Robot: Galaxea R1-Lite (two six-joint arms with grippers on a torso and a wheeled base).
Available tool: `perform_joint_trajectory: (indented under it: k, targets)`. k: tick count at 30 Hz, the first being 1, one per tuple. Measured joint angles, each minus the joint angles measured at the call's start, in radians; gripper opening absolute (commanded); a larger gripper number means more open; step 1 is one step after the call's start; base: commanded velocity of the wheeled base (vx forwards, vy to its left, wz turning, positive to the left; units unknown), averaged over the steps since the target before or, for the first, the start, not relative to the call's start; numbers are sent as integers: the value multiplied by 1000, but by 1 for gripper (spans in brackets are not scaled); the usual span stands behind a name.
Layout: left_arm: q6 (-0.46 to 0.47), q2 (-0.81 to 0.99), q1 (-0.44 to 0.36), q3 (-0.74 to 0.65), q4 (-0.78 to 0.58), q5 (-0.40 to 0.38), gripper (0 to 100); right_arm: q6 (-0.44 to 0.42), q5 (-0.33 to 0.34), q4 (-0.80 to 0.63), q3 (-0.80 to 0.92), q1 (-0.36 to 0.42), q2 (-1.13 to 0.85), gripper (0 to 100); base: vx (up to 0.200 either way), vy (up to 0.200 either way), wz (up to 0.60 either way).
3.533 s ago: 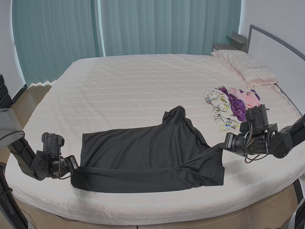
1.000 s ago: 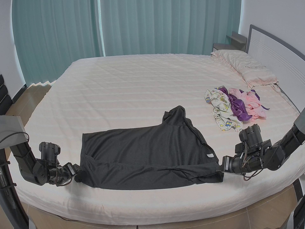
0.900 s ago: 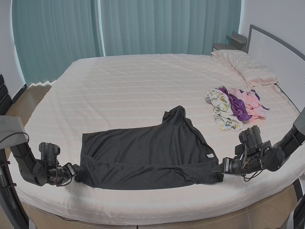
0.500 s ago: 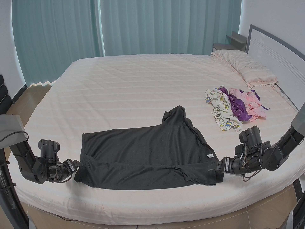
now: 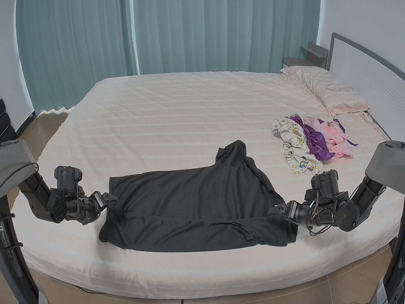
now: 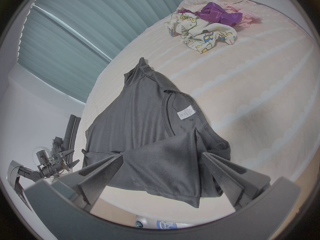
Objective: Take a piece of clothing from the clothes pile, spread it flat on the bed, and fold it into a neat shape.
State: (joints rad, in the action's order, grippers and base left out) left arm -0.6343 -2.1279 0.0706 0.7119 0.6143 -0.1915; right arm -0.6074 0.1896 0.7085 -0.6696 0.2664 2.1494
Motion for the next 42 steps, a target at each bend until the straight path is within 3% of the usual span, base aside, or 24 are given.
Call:
perform_joint_trajectory:
  k: [10, 23, 24, 42]
  targets:
    - [88, -89, 3, 95, -5, -79, 100, 2, 11, 78, 7, -16, 47, 100, 0, 0, 0]
    - [126, -156, -4, 199, -12, -66, 100, 6, 7, 81, 4, -9, 71, 100, 0, 0, 0]
    - [137, -164, -4, 205, -12, -62, 0, 6, 7, 82, 3, -9, 73, 100, 0, 0, 0]
    - [183, -178, 0, 182, -13, 14, 0, 9, 1, 228, 27, -13, 114, 100, 0, 0, 0]
